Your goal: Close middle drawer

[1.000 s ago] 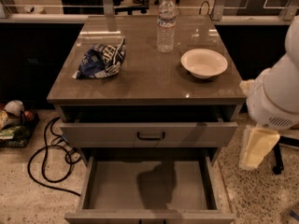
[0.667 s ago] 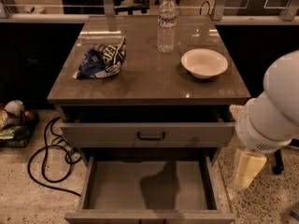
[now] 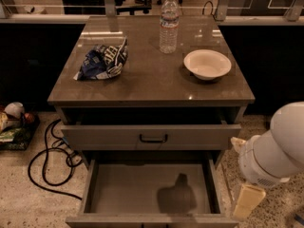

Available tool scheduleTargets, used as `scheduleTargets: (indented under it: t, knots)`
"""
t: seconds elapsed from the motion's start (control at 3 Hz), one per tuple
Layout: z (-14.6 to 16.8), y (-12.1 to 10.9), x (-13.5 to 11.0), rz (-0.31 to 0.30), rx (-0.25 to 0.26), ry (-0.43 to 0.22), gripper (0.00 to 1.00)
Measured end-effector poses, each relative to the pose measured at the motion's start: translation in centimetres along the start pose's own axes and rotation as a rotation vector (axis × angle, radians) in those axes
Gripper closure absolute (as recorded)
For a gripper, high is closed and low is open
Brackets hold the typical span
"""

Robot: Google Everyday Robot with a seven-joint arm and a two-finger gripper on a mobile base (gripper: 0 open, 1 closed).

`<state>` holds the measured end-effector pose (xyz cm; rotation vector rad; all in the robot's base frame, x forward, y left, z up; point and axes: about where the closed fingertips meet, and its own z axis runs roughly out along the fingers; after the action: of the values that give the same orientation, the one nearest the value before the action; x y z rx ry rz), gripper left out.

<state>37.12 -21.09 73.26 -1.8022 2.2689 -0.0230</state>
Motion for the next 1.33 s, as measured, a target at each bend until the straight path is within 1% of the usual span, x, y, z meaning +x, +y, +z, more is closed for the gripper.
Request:
scheduleTargets:
  t: [0.33, 0.67, 1.33]
  knots:
    - [-0.17, -0.09, -0.13, -0.001, 0.003, 0.001, 0.0]
    - [-0.21, -0.07, -0.15, -0.002, 0.004, 0.002, 0.15]
    - [-0.26, -0.01, -0.2, -0.004, 0.005, 0.003, 0.6]
